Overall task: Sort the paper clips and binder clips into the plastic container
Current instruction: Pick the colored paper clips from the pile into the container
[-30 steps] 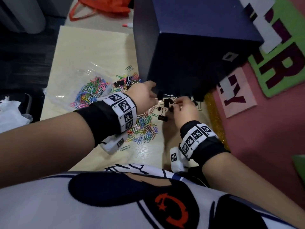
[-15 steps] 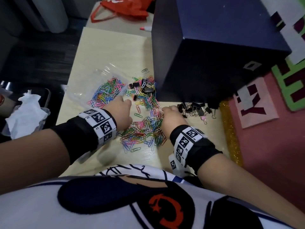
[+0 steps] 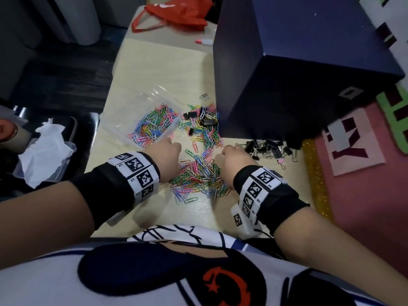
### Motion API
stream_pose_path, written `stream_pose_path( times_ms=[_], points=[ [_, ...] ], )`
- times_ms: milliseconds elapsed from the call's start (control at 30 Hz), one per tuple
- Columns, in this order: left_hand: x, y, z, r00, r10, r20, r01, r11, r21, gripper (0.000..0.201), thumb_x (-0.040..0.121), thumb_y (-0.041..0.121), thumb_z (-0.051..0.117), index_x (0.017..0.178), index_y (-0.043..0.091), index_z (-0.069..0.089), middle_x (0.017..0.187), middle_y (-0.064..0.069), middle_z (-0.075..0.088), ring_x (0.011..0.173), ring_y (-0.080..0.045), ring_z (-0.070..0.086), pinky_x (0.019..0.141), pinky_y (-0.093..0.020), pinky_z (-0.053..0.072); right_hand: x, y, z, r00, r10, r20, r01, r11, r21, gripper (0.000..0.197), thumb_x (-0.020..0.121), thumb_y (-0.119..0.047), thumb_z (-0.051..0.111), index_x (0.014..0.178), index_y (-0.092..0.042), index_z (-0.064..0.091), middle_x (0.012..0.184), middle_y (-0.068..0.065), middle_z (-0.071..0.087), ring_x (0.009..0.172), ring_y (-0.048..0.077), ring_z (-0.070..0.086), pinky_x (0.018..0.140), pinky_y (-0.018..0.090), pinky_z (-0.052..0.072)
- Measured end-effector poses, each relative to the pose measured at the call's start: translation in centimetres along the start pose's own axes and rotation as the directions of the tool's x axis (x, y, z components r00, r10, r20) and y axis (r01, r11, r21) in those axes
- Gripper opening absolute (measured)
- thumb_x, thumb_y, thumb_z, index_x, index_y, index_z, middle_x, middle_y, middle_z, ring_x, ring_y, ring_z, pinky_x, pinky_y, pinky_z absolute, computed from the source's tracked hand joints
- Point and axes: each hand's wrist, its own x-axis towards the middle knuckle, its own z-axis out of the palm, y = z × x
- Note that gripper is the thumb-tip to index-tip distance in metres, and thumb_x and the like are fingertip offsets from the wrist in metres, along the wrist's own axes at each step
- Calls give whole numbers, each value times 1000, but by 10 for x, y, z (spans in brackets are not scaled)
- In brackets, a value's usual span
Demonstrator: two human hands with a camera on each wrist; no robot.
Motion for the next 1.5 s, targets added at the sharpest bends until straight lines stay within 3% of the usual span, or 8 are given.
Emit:
stream_pose_path(
  times_ms=[133, 267, 467, 733, 900, 1167, 1400, 1500],
  points=[
    [-8, -8, -4, 996, -73, 48, 65, 987, 149, 28, 92, 23, 49, 114, 7, 45, 82, -5, 53, 72, -22, 54, 62, -32, 46, -12, 2, 10, 990, 51, 130, -32, 989, -144, 53, 87, -13, 60, 133, -7, 34, 131, 12, 35, 122, 28, 45, 95, 36, 47],
    [-9, -6, 6, 991, -49, 125, 19, 972, 233, 26, 94, 21, 46, 114, 6, 49, 102, -9, 60, 85, -25, 56, 68, -30, 43, -10, -9, 32, 999, 6, 49, -7, 1000, 14, 46, 86, -8, 56, 128, -5, 36, 127, 12, 39, 109, 27, 54, 79, 30, 45],
    [-9, 8, 7, 997, 52, 63, -53, 998, 15, 33, 95, 28, 44, 121, 9, 54, 112, -10, 63, 103, -27, 58, 81, -32, 46, -7, -17, 34, 998, -62, 4, 62, 995, 79, 47, 91, -2, 47, 136, -11, 40, 135, 11, 39, 120, 31, 51, 99, 39, 45],
    [-9, -33, -14, 969, -178, -169, 125, 951, -282, 41, 84, 22, 56, 123, 15, 43, 96, -7, 66, 90, -29, 60, 74, -35, 48, -6, -8, 34, 990, -135, -32, 135, 991, -4, 58, 82, 4, 41, 138, -12, 42, 137, 9, 38, 125, 29, 39, 105, 35, 35],
    [-9, -47, -12, 968, -196, -158, 150, 953, -263, 49, 86, 22, 52, 133, 16, 44, 107, -11, 65, 102, -32, 58, 83, -35, 48, 1, -19, 31, 986, -134, -102, 132, 991, -23, 57, 81, 1, 43, 136, -14, 43, 137, 7, 37, 125, 28, 37, 103, 41, 39],
    [-12, -61, -3, 952, -234, -197, 166, 936, -312, 47, 87, 20, 49, 134, 19, 47, 121, -11, 61, 113, -29, 55, 90, -33, 45, 26, -70, 12, 899, -439, -2, 436, 894, -102, 62, 82, 4, 43, 141, -12, 39, 147, 6, 33, 134, 28, 34, 109, 42, 35],
    [-16, -73, 2, 940, -275, -202, 186, 909, -373, 41, 86, 19, 50, 127, 22, 51, 93, 2, 60, 100, -26, 59, 85, -33, 47, 40, -85, 28, 867, -470, 166, 497, 843, -208, 64, 90, -8, 43, 150, -11, 22, 161, 6, 3, 144, 25, 22, 115, 40, 27],
    [-15, -74, 2, 936, -288, -203, 193, 901, -388, 40, 85, 19, 51, 125, 22, 52, 87, 4, 55, 100, -27, 58, 83, -31, 45, 26, -83, 31, 851, -508, 133, 524, 809, -266, 52, 87, -7, 45, 138, -10, 41, 151, 9, 30, 131, 32, 41, 106, 43, 37]
  ],
)
